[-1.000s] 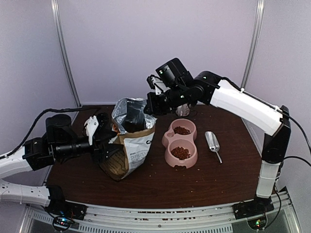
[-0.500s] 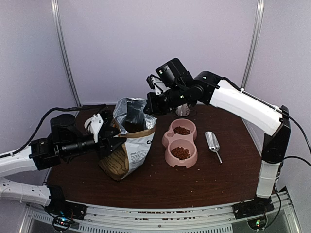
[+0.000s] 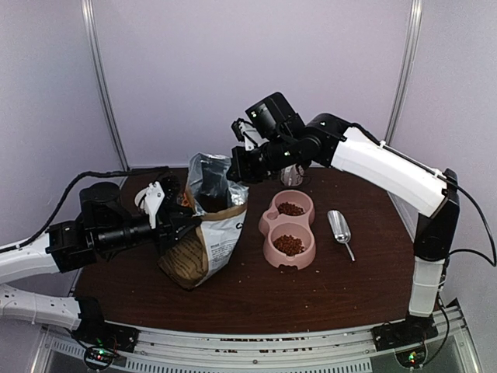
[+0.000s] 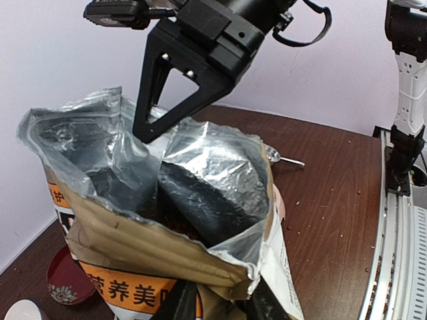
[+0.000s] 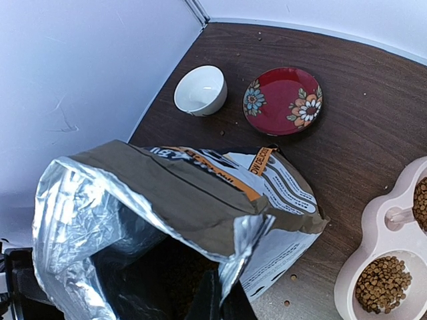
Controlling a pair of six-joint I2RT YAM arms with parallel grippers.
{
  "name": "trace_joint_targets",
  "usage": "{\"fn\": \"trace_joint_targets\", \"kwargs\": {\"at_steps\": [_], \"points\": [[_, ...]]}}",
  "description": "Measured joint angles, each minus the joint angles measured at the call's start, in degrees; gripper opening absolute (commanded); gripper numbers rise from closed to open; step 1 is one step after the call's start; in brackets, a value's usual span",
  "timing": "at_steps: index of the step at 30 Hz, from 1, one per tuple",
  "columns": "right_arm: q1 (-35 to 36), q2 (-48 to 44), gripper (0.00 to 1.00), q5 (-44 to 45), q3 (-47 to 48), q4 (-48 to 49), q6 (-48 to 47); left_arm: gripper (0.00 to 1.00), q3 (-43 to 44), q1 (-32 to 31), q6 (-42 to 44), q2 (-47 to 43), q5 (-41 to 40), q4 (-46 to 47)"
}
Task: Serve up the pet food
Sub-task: Close the seal on the pet food bag with both arms.
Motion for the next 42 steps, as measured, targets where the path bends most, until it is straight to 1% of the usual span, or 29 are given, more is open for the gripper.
{"fn": "trace_joint_targets", "kwargs": {"at_steps": [3, 7, 10, 14, 21, 27, 30, 38, 42], "points": [[0.0, 0.1, 0.0, 0.2, 0.0, 0.0, 0.0, 0.3, 0.3, -0.6, 0.0, 0.6, 0.0, 0.0], [0.0, 0.1, 0.0, 1.1, 0.1, -0.1, 0.0, 0.42, 0.9, -2.0, -0.3, 0.6, -0.4, -0.9], [-0.1, 0.5, 0.0, 1.6, 0.7, -0.1, 0.0, 0.47, 1.8, -3.6, -0.7, -0.1, -1.3, -2.8], [-0.2, 0.5, 0.0, 1.9, 0.7, 0.0, 0.1, 0.48, 2.8, -5.1, -0.8, -2.1, -1.9, -4.9], [-0.2, 0.5, 0.0, 1.9, 0.7, 0.0, 0.2, 0.48, 3.0, -6.1, -0.8, -3.2, -3.1, -5.2], [-0.2, 0.5, 0.0, 1.9, 0.7, 0.0, 0.2, 0.54, 3.0, -6.4, -0.7, -2.4, -3.7, -4.9], [-0.2, 0.5, 0.0, 1.9, 0.7, 0.0, 0.2, 0.53, 3.0, -6.4, -0.4, -2.3, -3.9, -4.9], [-0.2, 0.7, 0.0, 1.9, 0.7, 0.7, 0.2, 0.46, 3.0, -6.4, -0.3, -2.4, -4.0, -4.8], [-0.2, 0.8, 0.0, 1.9, 0.7, 0.9, 0.2, 0.45, 3.0, -6.4, 0.1, -2.4, -3.7, -4.7]]}}
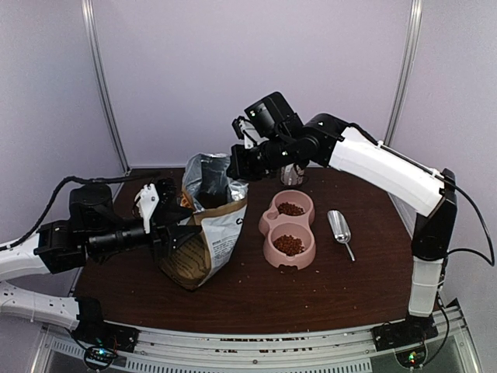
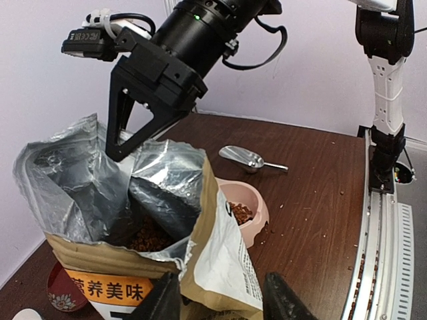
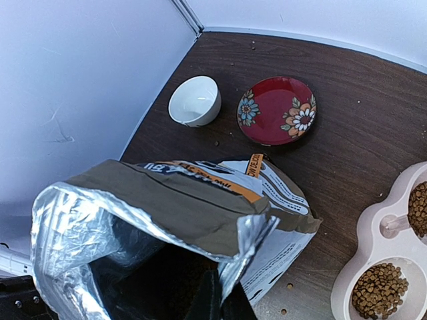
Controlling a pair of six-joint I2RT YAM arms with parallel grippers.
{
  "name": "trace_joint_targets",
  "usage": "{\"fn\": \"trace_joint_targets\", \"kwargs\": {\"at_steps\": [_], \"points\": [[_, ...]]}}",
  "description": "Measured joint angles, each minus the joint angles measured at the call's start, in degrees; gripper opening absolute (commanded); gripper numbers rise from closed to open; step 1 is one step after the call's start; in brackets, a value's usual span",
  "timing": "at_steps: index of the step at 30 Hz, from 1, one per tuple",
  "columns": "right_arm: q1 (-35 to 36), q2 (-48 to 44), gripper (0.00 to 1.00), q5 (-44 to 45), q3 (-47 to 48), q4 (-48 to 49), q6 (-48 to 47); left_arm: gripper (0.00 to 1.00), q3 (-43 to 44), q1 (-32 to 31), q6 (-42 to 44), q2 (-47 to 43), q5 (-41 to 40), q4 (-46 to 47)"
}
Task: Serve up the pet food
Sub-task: Close the seal on the pet food bag with both arms.
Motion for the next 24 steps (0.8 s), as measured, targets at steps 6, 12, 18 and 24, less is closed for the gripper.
{"fn": "trace_joint_targets", "kwargs": {"at_steps": [6, 12, 18, 24], "points": [[0.0, 0.0, 0.0, 0.0, 0.0, 0.0, 0.0, 0.42, 0.2, 0.0, 0.5, 1.2, -0.2, 0.4], [-0.1, 0.0, 0.0, 0.0, -0.4, 1.0, 0.0, 0.5, 0.2, 0.0, 0.7, 2.6, -3.1, 0.6], [-0.1, 0.0, 0.0, -0.4, -1.0, 2.3, 0.1, 0.47, -1.4, 0.0, 0.7, 1.5, -6.7, 2.3], [-0.1, 0.0, 0.0, -0.5, -1.3, 2.9, 0.5, 0.36, -2.0, 0.0, 0.7, 2.4, -6.8, 5.1]]}}
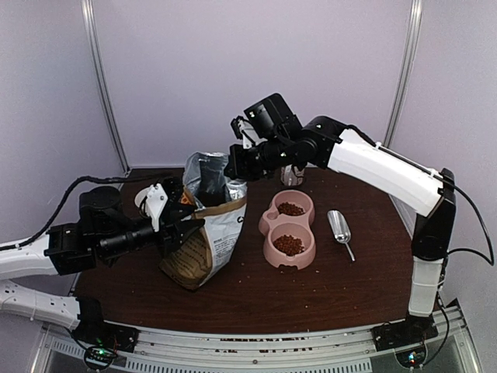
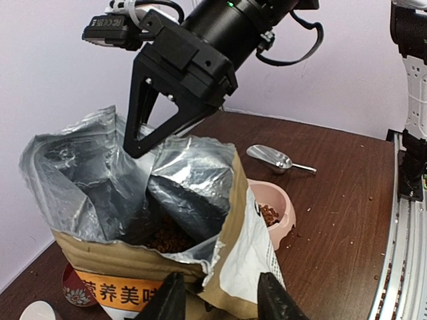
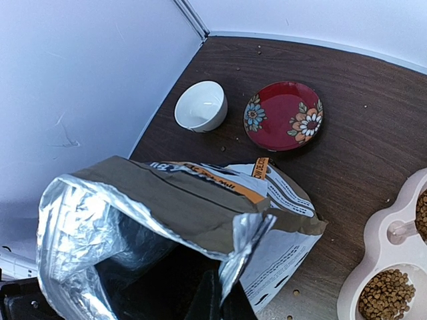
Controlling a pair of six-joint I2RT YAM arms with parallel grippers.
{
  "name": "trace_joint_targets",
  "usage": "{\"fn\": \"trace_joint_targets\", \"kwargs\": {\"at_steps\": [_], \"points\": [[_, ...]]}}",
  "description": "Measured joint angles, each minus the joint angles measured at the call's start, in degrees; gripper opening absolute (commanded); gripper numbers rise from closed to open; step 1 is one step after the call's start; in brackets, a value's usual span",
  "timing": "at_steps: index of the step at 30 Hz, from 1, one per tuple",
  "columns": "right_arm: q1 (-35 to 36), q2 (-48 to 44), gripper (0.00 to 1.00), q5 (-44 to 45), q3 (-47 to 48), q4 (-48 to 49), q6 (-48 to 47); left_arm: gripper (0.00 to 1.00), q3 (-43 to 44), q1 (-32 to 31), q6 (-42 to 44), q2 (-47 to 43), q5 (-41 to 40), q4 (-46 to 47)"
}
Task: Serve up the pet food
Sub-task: Close the seal on the pet food bag with both arms.
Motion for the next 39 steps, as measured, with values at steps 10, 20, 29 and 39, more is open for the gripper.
{"fn": "trace_joint_targets", "kwargs": {"at_steps": [10, 20, 29, 39], "points": [[0.0, 0.0, 0.0, -0.2, -0.7, 0.7, 0.2, 0.0, 0.0, 0.0, -0.6, 4.2, 0.0, 5.3], [0.0, -0.3, 0.0, 0.4, -1.1, 0.6, 0.2, 0.0, 0.2, 0.0, -0.5, 5.2, 1.5, 6.7], [-1.1, -5.3, 0.0, 4.6, -6.1, -1.0, -0.7, 0.0, 3.8, 0.0, -0.4, -2.3, 3.6, -7.3], [0.6, -9.5, 0.0, 3.3, -9.0, -1.9, 1.1, 0.0, 5.3, 0.0, -1.3, -12.8, -0.7, -19.1]]}}
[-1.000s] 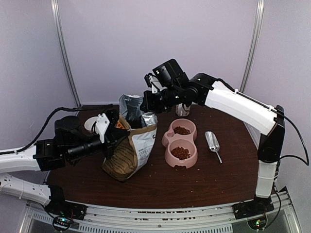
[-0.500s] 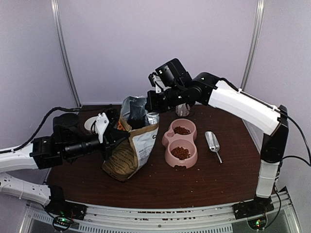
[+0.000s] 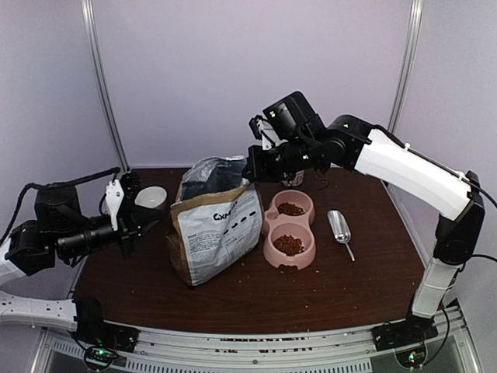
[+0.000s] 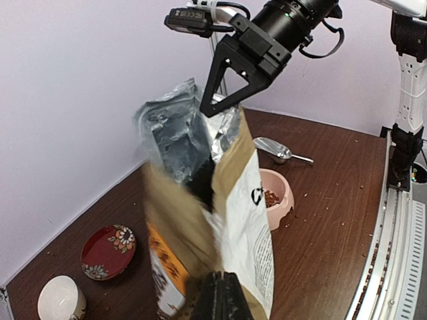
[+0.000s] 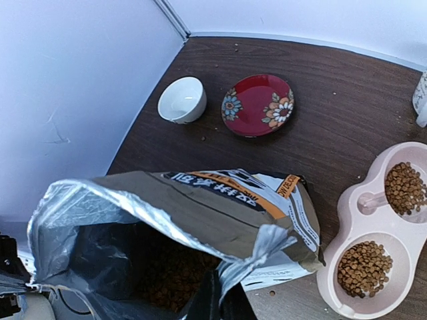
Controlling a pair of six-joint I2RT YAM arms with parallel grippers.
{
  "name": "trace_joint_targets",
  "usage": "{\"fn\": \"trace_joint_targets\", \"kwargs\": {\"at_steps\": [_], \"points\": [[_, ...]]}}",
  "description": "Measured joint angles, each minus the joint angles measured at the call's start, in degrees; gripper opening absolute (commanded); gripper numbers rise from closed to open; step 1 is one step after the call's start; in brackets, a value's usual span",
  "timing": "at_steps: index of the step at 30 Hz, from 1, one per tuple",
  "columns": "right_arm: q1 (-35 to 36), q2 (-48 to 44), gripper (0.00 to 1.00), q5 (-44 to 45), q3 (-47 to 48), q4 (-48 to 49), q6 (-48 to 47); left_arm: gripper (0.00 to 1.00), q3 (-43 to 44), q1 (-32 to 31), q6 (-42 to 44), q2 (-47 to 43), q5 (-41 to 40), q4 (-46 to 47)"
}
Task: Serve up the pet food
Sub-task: Close the seal on the pet food bag with both arms.
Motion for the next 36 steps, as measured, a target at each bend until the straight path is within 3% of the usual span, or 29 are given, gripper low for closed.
{"fn": "trace_joint_targets", "kwargs": {"at_steps": [2, 8, 11, 15, 18, 21, 29, 36], "points": [[-0.4, 0.0, 0.03, 0.8, 0.0, -0.6, -0.2, 0.0, 0.2, -0.1, -0.3, -1.4, -0.7, -1.2], [-2.8, -0.7, 0.41, 0.5, 0.2, 2.5, -3.6, 0.0, 1.2, -0.1, -1.4, -3.8, -3.3, -1.8], [-5.2, -2.3, 0.49, -1.2, 0.2, 5.0, -5.4, 0.02, 1.2, -0.1, -1.7, -3.5, -3.9, -2.0], [-7.8, -4.9, 0.54, -4.9, -0.1, 8.0, -8.2, 0.47, 1.1, -0.1, -1.1, -3.4, -3.4, -1.7], [-8.7, -7.2, 0.57, -7.1, -1.0, 10.3, -12.5, 0.65, 0.9, -0.1, -0.7, -3.1, -1.6, -1.1], [-9.3, -9.4, 0.58, -8.1, -3.5, 12.2, -17.7, 0.75, 0.9, -0.1, 0.2, -1.7, 0.7, -0.3], [-15.1, -13.8, 0.59, -10.5, -15.6, 18.0, -22.9, 0.72, 0.9, -0.1, 2.4, 6.7, 1.4, 2.6], [-16.0, -15.1, 0.57, -13.8, -22.5, 22.1, -27.1, 0.59, 1.3, 0.2, 3.1, 11.6, -3.5, 5.6]]}}
